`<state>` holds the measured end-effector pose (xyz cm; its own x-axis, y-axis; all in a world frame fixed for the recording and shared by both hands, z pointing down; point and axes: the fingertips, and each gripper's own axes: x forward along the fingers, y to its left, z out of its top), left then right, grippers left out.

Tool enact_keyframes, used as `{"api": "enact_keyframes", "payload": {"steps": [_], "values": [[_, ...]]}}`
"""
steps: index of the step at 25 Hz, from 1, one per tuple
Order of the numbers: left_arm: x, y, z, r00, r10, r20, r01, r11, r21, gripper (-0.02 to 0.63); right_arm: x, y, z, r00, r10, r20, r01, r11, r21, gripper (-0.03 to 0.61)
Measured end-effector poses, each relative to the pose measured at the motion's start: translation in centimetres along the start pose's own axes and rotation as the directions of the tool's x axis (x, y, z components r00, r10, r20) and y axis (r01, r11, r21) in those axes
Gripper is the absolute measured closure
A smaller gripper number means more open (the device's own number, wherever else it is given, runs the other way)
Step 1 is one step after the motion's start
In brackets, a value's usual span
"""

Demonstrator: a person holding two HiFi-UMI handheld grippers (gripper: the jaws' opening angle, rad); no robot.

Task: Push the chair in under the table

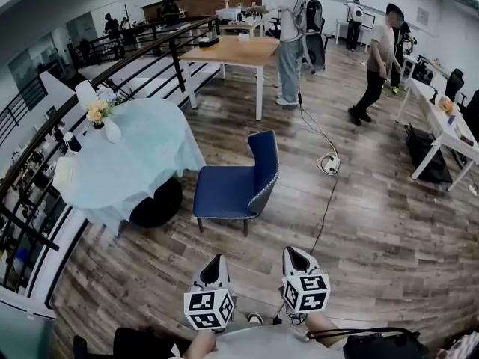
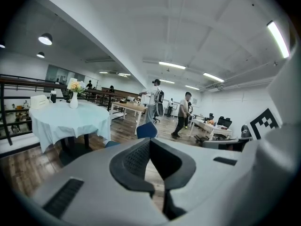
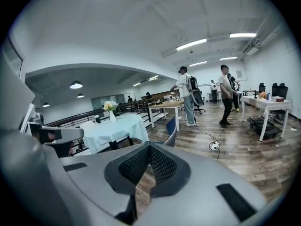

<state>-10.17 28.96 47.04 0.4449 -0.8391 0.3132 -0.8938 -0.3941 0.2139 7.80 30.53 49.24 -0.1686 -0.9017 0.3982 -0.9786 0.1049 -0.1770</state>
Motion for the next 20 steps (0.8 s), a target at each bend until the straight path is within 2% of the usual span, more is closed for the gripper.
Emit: {"api": "enact_keyframes", "payload": {"steps": [12, 20], "values": [[3.6, 0.1, -0.2, 0.999, 0.01, -0.035, -0.011, 1.0, -0.006, 0.609, 2.9, -1.9, -0.2, 0.999, 0.009, -0.042, -0.008, 1.0, 0.016, 0.561], [7.7, 1.4, 1.8, 1.0, 0.0, -0.024, 0.0, 1.0, -0.008, 0.609, 6.4, -2.7, 1.9, 0.999, 0.003, -0.046, -0.003, 1.0, 0.006, 0.561]]}}
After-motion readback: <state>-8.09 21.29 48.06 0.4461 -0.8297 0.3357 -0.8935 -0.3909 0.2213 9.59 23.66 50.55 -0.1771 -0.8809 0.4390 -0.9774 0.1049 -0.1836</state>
